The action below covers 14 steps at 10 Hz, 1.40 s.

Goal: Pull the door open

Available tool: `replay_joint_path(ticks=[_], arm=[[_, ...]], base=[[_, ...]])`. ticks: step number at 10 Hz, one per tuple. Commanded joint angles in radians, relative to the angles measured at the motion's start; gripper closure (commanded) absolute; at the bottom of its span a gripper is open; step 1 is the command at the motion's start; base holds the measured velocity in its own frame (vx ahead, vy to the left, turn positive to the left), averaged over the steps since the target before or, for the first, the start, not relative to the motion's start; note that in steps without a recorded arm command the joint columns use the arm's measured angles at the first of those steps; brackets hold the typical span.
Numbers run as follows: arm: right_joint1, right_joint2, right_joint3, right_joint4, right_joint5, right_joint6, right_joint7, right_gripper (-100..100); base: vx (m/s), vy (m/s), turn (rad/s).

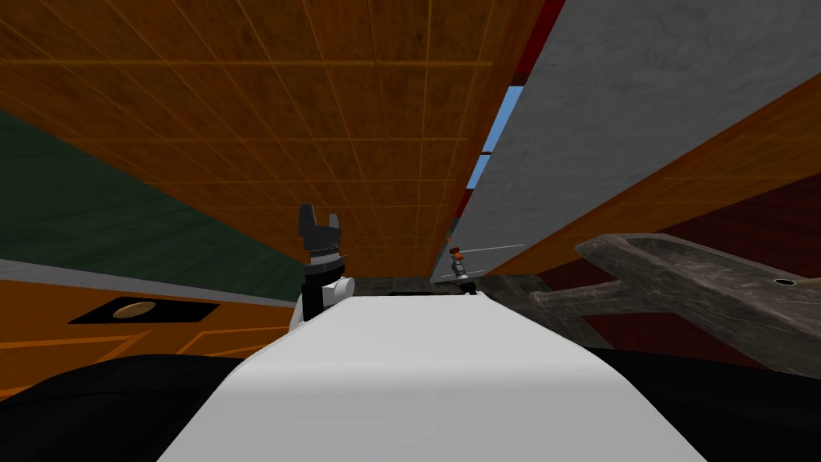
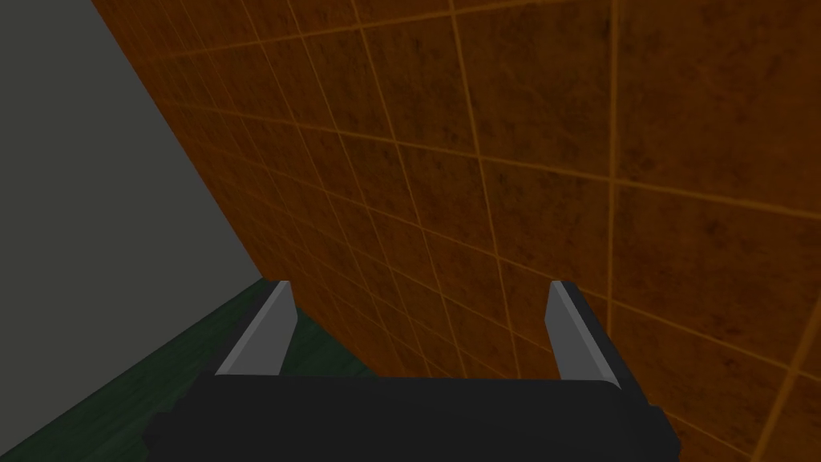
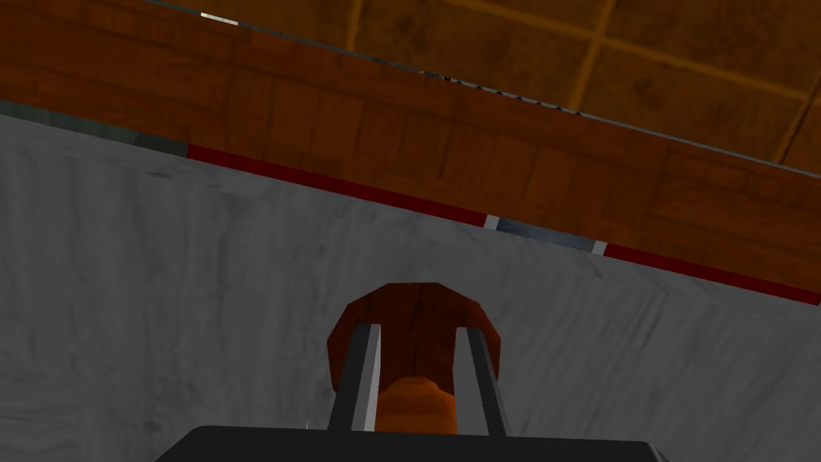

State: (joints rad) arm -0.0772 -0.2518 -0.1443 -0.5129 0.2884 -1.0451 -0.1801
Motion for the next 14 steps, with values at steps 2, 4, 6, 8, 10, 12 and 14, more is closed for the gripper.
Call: replay_joint_path(ticks=[2, 4, 6, 8, 10, 12, 14], arm=[[-0.002, 0.003, 0.008, -0.004, -0.003, 0.001, 0.009, -100], [-0.002, 0.005, 0.010, -0.008, -0.004, 0.005, 0.039, -100], [-0.002, 0.008, 0.014, -0.013, -0.006, 0.011, 0.080, -100], [-0.002, 0.011, 0.017, -0.019, -0.008, 0.018, 0.127, -100], [-0.002, 0.015, 0.021, -0.027, -0.010, 0.027, 0.186, -100], [-0.002, 0.019, 0.026, -0.035, -0.013, 0.036, 0.244, -100], [-0.001, 0.021, 0.029, -0.039, -0.014, 0.041, 0.289, -100]], base=[[-0.027, 0.004, -0.009], [-0.035, -0.010, -0.006], [-0.026, -0.014, -0.007], [-0.036, -0.017, -0.007], [-0.041, -0.018, -0.009], [-0.046, -0.013, -0.011], [-0.029, -0.014, -0.005]])
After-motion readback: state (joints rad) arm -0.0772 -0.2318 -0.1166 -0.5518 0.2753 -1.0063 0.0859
